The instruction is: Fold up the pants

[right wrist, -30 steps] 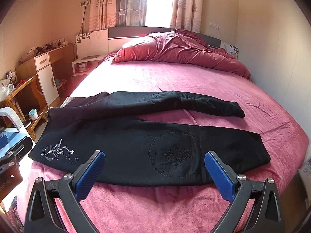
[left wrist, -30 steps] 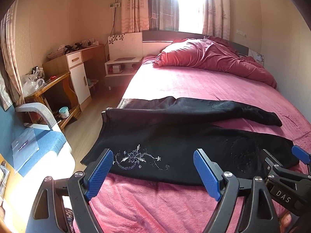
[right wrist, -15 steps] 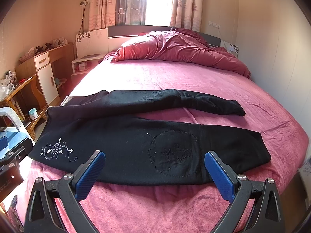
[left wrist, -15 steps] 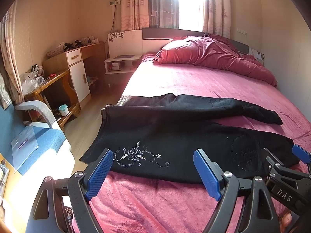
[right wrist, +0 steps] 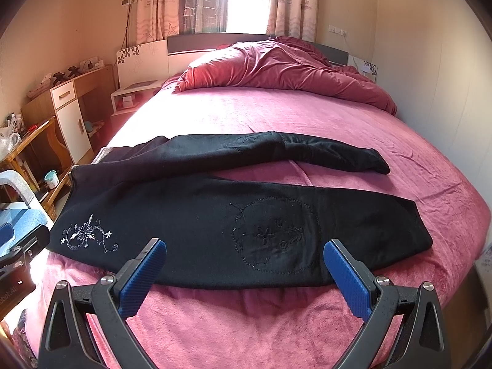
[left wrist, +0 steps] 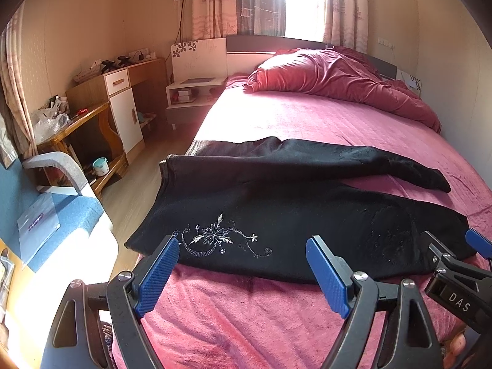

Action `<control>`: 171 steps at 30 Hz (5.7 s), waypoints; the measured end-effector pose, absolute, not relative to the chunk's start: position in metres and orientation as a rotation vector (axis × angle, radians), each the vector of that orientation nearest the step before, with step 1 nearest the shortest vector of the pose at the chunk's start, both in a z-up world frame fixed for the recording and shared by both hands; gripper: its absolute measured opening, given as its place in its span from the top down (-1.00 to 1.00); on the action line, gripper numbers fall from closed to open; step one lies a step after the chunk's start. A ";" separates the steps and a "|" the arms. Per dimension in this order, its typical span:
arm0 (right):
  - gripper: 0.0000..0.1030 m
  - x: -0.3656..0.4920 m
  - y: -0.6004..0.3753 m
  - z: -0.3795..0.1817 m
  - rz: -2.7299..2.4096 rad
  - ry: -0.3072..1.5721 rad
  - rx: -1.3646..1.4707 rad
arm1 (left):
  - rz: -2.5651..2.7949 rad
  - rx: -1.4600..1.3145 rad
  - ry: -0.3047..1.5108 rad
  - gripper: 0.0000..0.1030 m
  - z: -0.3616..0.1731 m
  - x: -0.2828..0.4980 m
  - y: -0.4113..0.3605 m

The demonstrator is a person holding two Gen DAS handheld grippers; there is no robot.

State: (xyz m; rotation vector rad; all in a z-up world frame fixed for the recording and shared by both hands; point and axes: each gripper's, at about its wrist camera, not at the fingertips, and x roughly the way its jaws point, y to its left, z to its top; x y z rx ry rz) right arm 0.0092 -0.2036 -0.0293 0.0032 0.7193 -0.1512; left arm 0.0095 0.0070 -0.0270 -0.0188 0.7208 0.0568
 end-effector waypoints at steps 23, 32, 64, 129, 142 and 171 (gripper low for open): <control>-0.99 0.023 -0.295 -0.084 -0.076 0.894 0.328 | -0.071 -0.117 0.926 -0.68 -0.086 0.035 0.025; -0.96 -0.011 -0.438 -0.105 -0.338 0.887 0.617 | -0.047 -0.298 0.967 -0.77 -0.110 0.055 0.076; 0.56 0.035 -0.584 -0.159 -0.504 0.816 0.971 | 0.165 -0.623 1.017 0.68 -0.161 0.116 0.191; -0.31 0.085 -0.398 -0.098 -0.146 1.040 0.421 | 0.103 -0.848 1.126 0.09 -0.133 0.310 0.233; -0.34 0.094 -0.399 -0.114 -0.186 1.109 0.428 | 0.182 -0.635 1.244 0.56 -0.167 0.373 0.210; 0.22 0.300 -0.333 -0.072 0.110 1.075 0.539 | -0.477 -0.362 0.732 0.82 -0.041 0.119 0.119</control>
